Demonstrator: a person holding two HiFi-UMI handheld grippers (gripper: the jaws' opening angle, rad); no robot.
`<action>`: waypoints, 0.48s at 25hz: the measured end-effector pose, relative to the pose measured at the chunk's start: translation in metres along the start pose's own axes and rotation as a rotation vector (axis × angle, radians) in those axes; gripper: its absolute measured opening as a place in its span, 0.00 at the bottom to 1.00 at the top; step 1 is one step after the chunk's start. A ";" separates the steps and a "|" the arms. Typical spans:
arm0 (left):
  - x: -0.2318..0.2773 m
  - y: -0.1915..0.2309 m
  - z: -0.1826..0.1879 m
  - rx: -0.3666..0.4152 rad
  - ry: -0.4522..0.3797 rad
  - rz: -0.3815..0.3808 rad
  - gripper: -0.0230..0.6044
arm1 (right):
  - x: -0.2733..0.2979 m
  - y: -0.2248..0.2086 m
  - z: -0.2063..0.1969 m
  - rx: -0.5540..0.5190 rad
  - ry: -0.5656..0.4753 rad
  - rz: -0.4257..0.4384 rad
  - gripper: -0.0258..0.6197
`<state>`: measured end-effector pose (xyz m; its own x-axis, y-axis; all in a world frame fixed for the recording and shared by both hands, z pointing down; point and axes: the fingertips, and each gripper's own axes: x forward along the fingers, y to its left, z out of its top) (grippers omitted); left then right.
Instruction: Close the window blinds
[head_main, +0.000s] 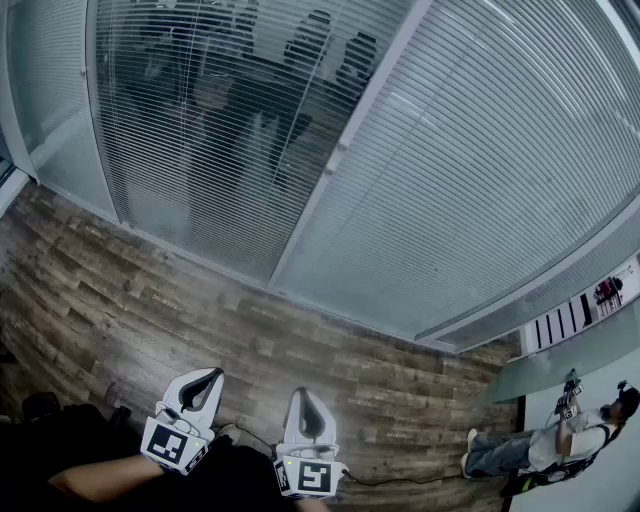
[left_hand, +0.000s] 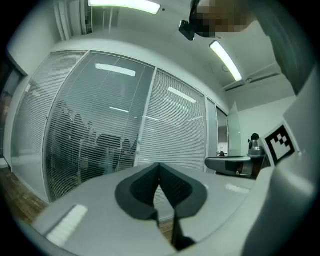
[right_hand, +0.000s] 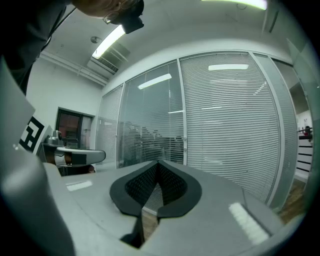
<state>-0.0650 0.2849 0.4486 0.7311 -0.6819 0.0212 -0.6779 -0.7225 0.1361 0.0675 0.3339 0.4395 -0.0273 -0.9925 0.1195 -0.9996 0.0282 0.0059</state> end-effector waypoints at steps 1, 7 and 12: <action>0.000 0.001 0.001 0.001 -0.003 0.002 0.04 | 0.000 0.000 0.001 -0.001 -0.008 0.000 0.04; -0.005 0.002 0.007 0.015 -0.018 0.003 0.04 | -0.003 0.003 0.006 0.007 -0.036 -0.008 0.04; -0.003 -0.009 0.010 0.022 -0.011 -0.032 0.04 | -0.010 0.000 0.009 0.019 -0.041 -0.008 0.04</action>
<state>-0.0622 0.2925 0.4377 0.7516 -0.6596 0.0057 -0.6558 -0.7462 0.1150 0.0681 0.3431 0.4291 -0.0197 -0.9967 0.0789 -0.9998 0.0188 -0.0118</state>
